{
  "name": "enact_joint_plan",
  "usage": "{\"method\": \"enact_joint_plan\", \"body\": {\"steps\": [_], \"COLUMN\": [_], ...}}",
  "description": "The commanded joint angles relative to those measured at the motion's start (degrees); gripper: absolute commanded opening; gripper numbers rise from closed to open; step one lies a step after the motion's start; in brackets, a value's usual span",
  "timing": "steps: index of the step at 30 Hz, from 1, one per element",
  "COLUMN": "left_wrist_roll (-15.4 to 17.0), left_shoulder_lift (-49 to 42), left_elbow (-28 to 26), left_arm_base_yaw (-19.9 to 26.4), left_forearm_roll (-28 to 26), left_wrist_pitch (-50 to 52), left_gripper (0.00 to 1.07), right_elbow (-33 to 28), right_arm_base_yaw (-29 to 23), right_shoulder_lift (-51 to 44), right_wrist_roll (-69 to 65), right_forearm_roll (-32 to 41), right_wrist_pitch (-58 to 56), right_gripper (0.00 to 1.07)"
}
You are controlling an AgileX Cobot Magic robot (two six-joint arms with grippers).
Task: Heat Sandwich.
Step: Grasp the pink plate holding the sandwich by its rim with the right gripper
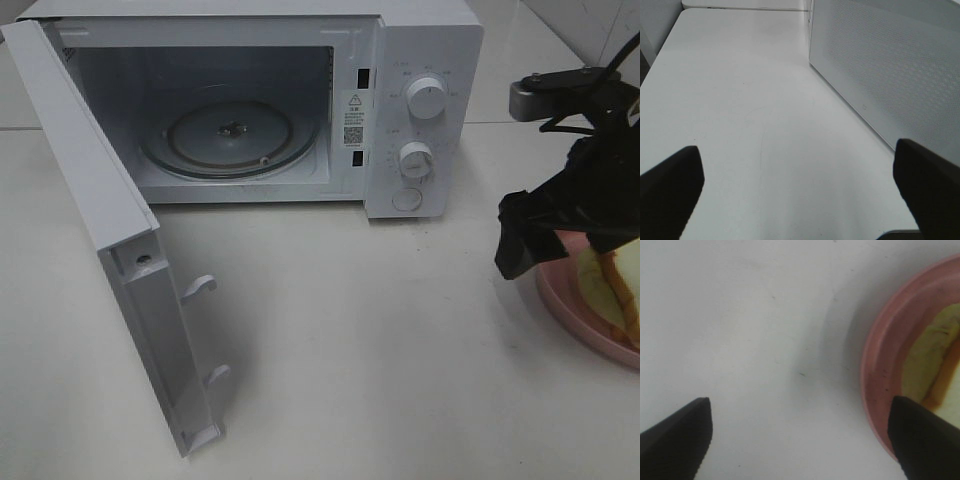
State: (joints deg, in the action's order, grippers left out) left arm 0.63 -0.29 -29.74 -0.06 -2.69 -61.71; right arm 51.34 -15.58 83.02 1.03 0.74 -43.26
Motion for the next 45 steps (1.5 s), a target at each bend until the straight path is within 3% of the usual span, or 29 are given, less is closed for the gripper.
{"method": "enact_joint_plan", "body": {"steps": [1,7,45], "left_wrist_roll": [0.46,0.46,0.46], "left_shoulder_lift": [-0.92,-0.92,-0.92], "left_elbow": [0.17,0.17,0.17], "left_arm_base_yaw": [-0.06,-0.06,-0.06], "left_forearm_roll": [-0.11,-0.11,-0.11], "left_wrist_pitch": [0.40,0.40,0.40], "left_gripper": [0.98,0.98,0.98], "right_elbow": [0.29,0.29,0.29], "right_arm_base_yaw": [1.72,2.98,3.67], "right_shoulder_lift": [-0.23,0.17,23.43], "right_wrist_roll": [-1.89,-4.58,-5.84], "right_forearm_roll": [-2.58,-7.39,-11.97], "right_wrist_pitch": [-0.86,-1.15,12.89], "right_gripper": [0.91,0.90,0.84]}}
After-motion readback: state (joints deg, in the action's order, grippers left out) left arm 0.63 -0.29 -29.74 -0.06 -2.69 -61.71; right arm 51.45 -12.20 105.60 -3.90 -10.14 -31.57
